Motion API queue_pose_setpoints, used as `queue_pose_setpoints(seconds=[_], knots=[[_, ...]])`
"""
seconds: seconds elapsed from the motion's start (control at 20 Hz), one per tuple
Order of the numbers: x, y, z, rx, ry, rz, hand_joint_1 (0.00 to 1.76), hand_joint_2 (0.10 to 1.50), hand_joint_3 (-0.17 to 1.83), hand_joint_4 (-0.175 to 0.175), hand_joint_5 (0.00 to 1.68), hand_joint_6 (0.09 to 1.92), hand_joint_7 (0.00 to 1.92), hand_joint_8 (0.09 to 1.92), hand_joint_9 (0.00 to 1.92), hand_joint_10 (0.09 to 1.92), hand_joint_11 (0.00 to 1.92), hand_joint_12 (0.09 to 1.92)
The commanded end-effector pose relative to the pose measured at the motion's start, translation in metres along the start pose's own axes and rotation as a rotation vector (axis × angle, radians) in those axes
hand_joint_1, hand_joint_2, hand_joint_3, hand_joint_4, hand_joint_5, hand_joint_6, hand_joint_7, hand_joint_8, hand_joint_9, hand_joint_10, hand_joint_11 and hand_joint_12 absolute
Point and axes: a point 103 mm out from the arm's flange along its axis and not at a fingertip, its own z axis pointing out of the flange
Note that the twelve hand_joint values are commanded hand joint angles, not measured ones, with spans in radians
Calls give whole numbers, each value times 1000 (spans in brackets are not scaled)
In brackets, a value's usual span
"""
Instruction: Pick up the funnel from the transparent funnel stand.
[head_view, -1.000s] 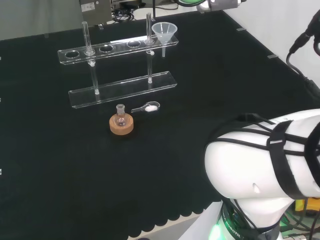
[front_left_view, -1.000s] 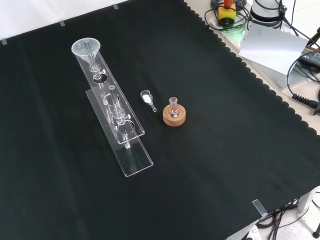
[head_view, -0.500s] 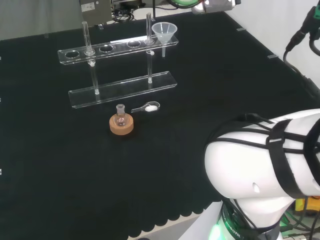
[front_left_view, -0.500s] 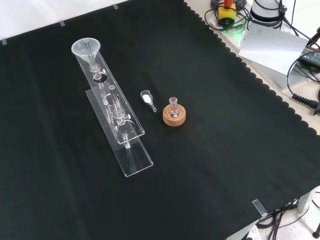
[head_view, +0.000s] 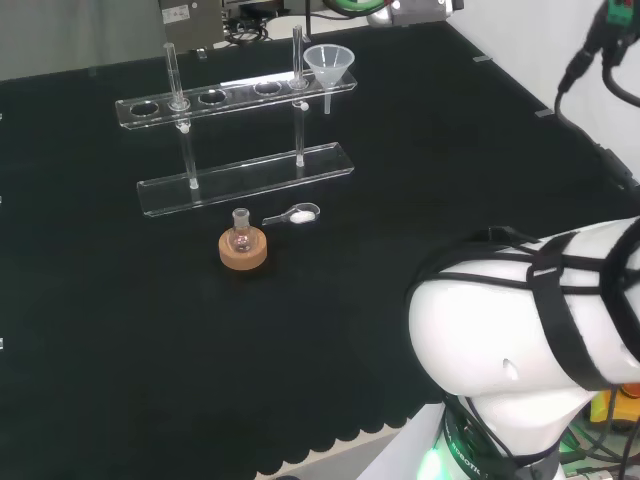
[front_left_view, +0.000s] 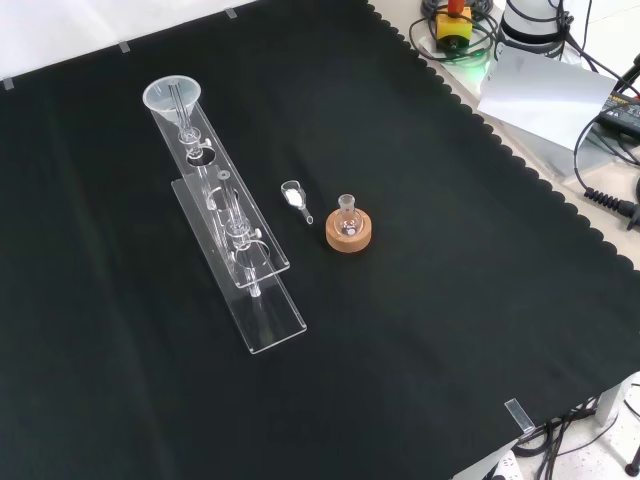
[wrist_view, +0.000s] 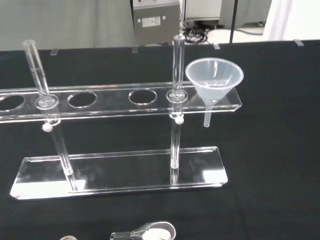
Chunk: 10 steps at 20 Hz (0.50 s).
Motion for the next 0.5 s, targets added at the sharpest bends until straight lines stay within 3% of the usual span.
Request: queue_pose_setpoints(seconds=[0.05,0.3,0.5], knots=[[-58,83,17,41,32,7,0,1206,371,-14,194,87,1,358,123,611,4,1380],[-85,130,29,65,59,-26,0,1189,337,-15,187,87,2,394,122,628,0,1374],[-103,162,46,125,59,-51,0,1175,316,-16,181,87,0,414,118,636,0,1357]])
